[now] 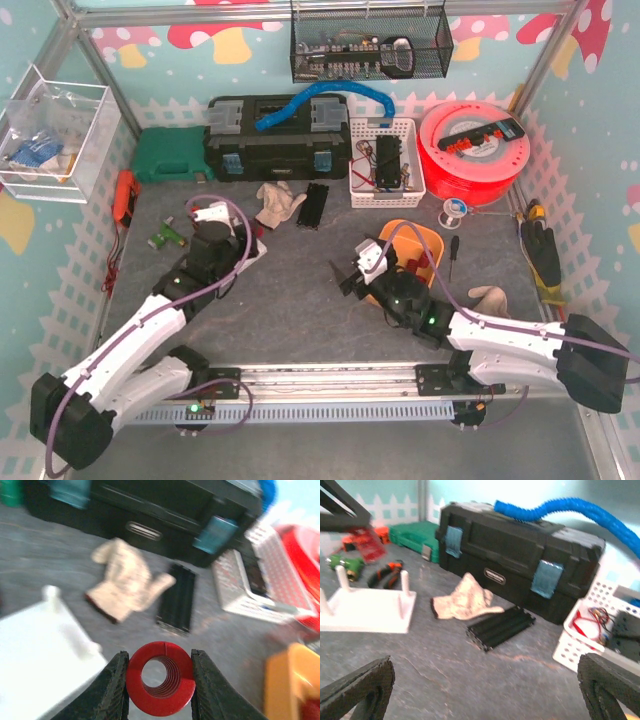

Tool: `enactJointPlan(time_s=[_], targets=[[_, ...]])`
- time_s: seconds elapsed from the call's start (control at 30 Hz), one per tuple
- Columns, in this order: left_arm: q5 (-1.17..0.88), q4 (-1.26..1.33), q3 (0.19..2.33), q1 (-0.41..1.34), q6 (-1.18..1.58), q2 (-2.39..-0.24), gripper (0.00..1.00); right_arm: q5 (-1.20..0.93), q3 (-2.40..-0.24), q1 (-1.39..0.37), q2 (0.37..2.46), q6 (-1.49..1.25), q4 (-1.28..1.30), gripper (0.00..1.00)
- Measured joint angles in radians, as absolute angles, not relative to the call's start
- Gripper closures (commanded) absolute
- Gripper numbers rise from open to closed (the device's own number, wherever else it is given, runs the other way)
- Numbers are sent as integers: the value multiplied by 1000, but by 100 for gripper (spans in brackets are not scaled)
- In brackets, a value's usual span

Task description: Install the large spring

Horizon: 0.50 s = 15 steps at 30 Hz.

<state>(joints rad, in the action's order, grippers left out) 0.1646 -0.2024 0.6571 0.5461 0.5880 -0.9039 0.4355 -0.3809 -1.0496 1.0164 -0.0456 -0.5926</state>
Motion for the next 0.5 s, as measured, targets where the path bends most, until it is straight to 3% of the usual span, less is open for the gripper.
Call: enactJointPlan(time_s=[0.27,0.5], targets=[[404,-179,657,457,586,-990,100,492,-340,-1028,1005,-85,-593,1],[460,-65,658,369,556,-1151,100,512,-312,-1028,969,-92,-600,1]])
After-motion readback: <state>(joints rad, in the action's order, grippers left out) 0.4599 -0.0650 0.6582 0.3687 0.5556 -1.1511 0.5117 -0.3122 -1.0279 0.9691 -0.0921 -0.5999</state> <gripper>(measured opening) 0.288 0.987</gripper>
